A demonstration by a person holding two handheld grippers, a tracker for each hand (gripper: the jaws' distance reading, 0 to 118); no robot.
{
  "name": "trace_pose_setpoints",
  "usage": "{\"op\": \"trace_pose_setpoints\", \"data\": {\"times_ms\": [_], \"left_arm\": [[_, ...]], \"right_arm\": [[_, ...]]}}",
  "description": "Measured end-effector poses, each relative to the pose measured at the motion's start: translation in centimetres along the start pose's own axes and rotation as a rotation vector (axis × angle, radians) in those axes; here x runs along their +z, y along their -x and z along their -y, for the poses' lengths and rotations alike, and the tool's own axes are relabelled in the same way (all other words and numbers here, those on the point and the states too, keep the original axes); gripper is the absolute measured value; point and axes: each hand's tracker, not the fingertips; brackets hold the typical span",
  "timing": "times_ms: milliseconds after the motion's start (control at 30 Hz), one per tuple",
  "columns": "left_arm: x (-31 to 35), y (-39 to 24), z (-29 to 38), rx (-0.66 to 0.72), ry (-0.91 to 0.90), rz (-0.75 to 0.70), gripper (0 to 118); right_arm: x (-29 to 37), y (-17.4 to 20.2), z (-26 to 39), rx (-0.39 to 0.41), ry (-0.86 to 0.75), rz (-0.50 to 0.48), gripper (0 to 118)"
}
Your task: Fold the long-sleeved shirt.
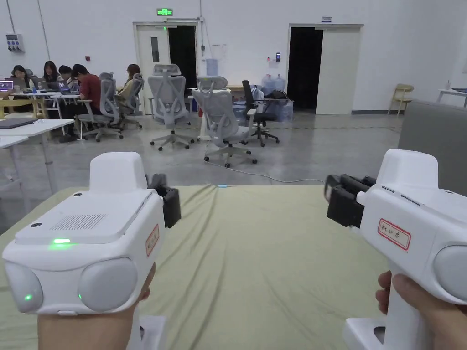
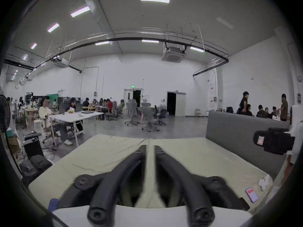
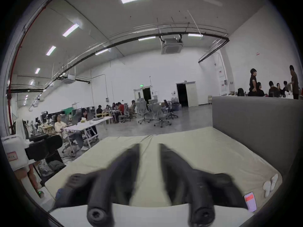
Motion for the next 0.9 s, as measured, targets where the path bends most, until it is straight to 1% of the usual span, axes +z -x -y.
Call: {"op": "trace_pose_setpoints", "data": {"times_ms": [33, 67, 100, 133, 167, 200, 233, 267, 300, 433, 567, 633, 767, 900], "left_arm": [[-0.1, 0.0, -0.2, -0.015, -0.034, -0.073, 118], [-0.3, 0.2, -0.2, -0.021, -0.034, -0.112, 113], [0.5, 0.3, -0.1, -0.009, -0.11, -0.064, 116], [-0.5, 0.0, -0.2, -0.043, -0.069, -0.117, 118], [-0.6, 0.1, -0.2, -0.059, -0.057, -0.121, 118], [-0.3, 0.2, -0.2, -0.035, -0.052, -0.123, 118], [-0.4, 0.2, -0.1, -0.023, -0.047, -0.123, 118], [0.1, 0.7, -0.7, -0.023, -0.047, -0.109, 118], [0.2, 0.8, -0.8, -0.021, -0.046, -0.098, 118], [0.2, 0.9, -0.7, -0.028, -0.027, -0.086, 118], [0.5, 0.9, -0.8, -0.043, -0.037, -0.084, 118], [0.5, 0.9, -0.8, -0.059, -0.042, -0.085, 118], [0.7, 0.9, -0.9, -0.064, -0.035, -0.086, 118], [0.7, 0.9, -0.7, -0.081, -0.032, -0.084, 118]], "right_arm": [[-0.4, 0.0, -0.1, 0.002, -0.03, -0.005, 109], [-0.8, 0.3, -0.3, 0.001, -0.041, 0.007, 118], [-0.4, 0.7, -0.1, -0.018, -0.015, 0.094, 118], [-0.5, 1.9, -0.6, 0.026, -0.039, 0.164, 118], [-1.4, 1.7, -0.8, 0.064, -0.002, 0.173, 118], [-2.0, 1.6, -1.0, 0.079, 0.021, 0.106, 118], [-2.4, 1.6, -1.0, 0.05, 0.019, 0.052, 118], [-2.7, 1.6, -1.0, 0.007, 0.012, 0.024, 118], [-1.6, 0.5, -0.8, -0.019, 0.025, 0.011, 118], [-1.7, 0.7, -0.7, -0.008, 0.013, 0.062, 118], [-1.8, 1.0, -0.7, 0.008, 0.017, 0.064, 118], [-1.9, 1.3, -0.6, 0.031, 0.017, 0.067, 118], [-1.7, 2.1, -0.3, 0.136, -0.011, 0.113, 118], [-1.9, 1.9, -0.2, 0.133, -0.013, 0.122, 118]]}}
